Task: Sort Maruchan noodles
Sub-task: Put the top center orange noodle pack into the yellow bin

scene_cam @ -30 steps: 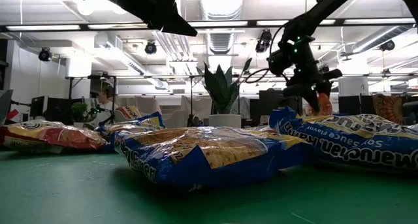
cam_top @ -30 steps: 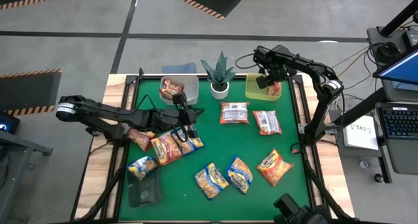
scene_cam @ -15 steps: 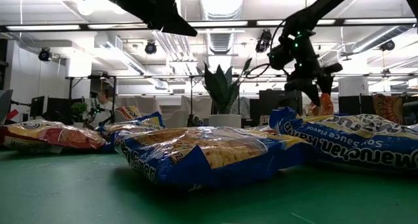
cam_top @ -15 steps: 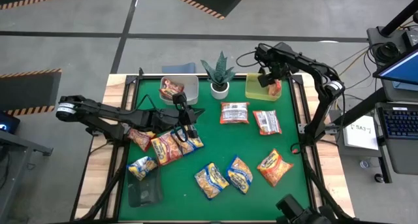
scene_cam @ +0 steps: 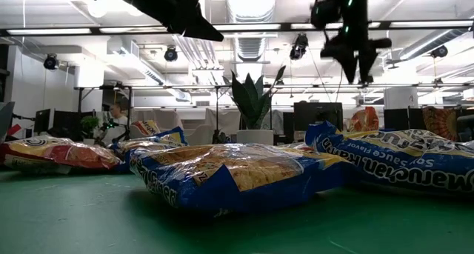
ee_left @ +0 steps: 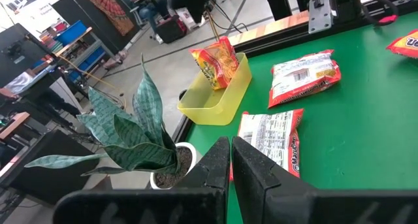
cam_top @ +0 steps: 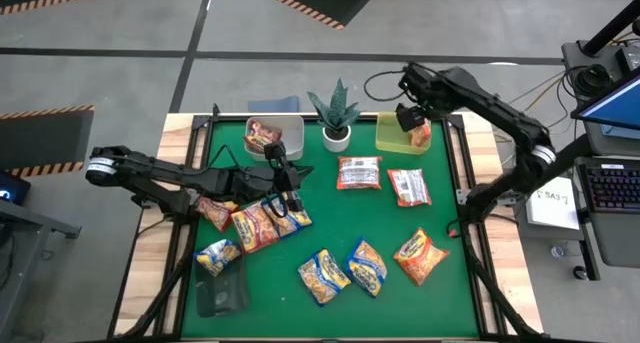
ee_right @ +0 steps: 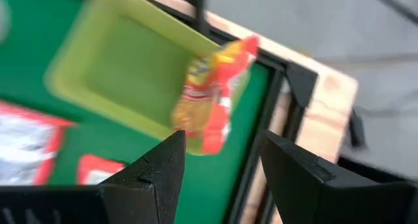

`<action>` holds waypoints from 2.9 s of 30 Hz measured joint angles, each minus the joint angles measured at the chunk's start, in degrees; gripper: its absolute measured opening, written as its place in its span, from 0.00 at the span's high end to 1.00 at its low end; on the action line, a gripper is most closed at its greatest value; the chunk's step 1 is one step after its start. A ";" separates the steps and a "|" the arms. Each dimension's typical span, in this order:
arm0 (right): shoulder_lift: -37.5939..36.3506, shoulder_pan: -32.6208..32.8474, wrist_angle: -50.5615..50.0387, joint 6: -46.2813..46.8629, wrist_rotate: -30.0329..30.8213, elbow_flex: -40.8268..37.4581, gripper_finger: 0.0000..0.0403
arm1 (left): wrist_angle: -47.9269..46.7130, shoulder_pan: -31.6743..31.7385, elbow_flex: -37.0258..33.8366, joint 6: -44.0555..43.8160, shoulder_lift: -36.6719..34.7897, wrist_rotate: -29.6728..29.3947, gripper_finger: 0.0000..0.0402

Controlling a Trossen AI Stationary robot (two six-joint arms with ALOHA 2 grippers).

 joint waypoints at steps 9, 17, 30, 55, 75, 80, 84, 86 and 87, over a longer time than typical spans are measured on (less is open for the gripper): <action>-16.37 18.79 16.48 3.57 -0.77 -15.71 0.55 | 0.50 0.01 0.00 -0.70 0.00 1.89 1.00; -26.68 31.88 38.71 10.37 -2.01 -38.14 0.58 | 2.12 0.02 0.00 -3.37 0.41 8.16 1.00; -29.65 35.14 58.04 17.83 -1.97 -57.87 0.59 | 21.46 0.65 0.85 -11.01 18.98 8.35 1.00; -29.86 35.12 57.66 16.26 -1.86 -58.43 0.58 | 9.58 9.35 21.33 -14.30 45.77 8.17 1.00; -29.46 35.12 57.88 20.12 -4.22 -59.19 0.57 | -7.80 2.84 21.86 -13.55 43.10 22.36 1.00; -29.46 35.14 60.47 20.20 -8.42 -59.21 0.54 | -13.73 2.13 21.70 -13.60 38.95 22.03 1.00; -28.98 35.20 64.06 19.72 -9.44 -59.21 0.48 | -15.08 2.12 21.47 -13.90 37.07 21.94 1.00; -28.30 35.25 65.17 19.71 -9.44 -59.21 0.45 | -15.38 2.14 21.31 -13.91 36.70 21.89 1.00; -27.90 35.25 65.60 19.71 -9.45 -59.21 0.44 | -15.28 2.14 21.31 -13.92 36.63 21.86 1.00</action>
